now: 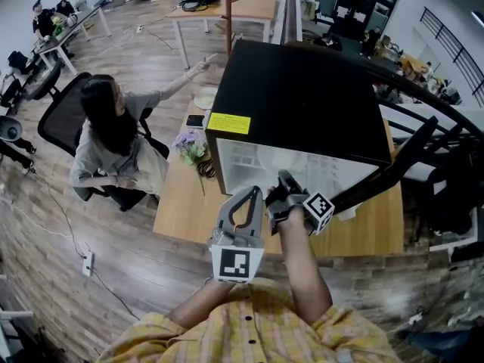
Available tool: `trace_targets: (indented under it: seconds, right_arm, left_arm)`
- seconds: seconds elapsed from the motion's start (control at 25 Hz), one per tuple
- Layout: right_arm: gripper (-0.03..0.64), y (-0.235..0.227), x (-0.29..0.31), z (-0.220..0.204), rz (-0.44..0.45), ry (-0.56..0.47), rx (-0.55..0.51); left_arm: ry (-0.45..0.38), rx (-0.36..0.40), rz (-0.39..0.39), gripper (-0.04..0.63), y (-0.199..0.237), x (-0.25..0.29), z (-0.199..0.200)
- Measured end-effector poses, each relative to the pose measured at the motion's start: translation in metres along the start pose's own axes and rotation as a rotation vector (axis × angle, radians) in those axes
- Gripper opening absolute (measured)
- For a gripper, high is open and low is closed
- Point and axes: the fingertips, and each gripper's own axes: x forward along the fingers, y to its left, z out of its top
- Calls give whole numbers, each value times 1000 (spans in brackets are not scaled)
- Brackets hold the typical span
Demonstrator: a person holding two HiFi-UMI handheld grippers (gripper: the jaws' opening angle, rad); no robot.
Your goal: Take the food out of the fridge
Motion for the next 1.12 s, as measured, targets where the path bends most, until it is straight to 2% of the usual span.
trace_targets:
  seconds: [0.04,0.48,1.12]
  right_arm:
    - [21,1,0,0,-2,1,-2]
    - [18,10,-13,-4,0,13,-16]
    - [18,27,-59,-11,32,36,-12]
  left_arm:
    - [0,-1,1,8,0,0,0]
    - [-13,-6,17,8,1,-7,5]
    - [-16,-25,34,8,-21,-29,11]
